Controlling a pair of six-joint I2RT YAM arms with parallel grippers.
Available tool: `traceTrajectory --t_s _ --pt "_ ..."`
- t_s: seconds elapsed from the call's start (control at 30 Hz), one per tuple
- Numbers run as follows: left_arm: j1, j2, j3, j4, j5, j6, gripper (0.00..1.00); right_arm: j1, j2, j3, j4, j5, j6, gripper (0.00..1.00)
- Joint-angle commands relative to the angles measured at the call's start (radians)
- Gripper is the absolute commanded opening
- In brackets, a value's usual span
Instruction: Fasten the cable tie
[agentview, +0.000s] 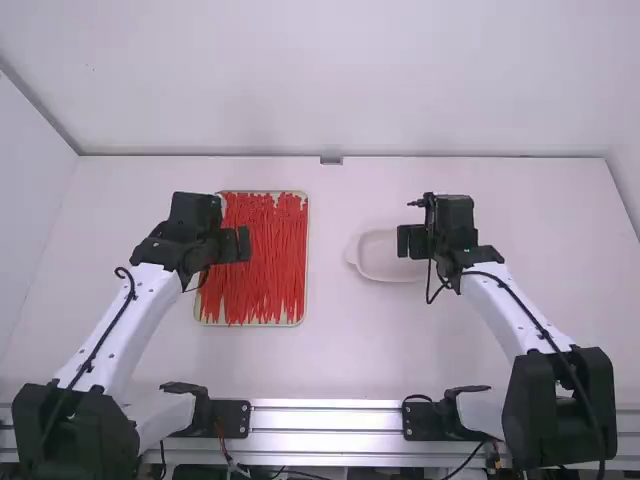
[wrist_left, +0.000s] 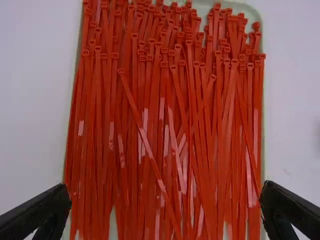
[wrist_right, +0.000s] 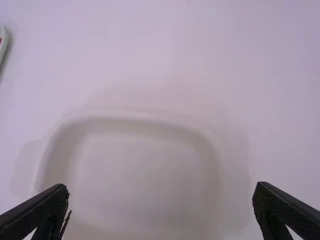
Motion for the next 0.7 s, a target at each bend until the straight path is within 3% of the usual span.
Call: traceTrajectory --t_s 0.0,0.37,0.67 --pt "-0.003 0.006 0.009 0.017 0.058 0.022 0.99 0.003 0.007 0.039 0.013 -0.031 -0.001 0.98" --pt "-0.002 0.046 -0.014 0.079 -0.055 -0.001 0.99 0.053 0.037 0.038 0.029 0.062 -0.002 0.98" --pt "0.064 0.191 0.079 0.053 -0.051 -0.004 0.99 0.069 0.037 0.038 0.028 0.079 -0.002 0.98"
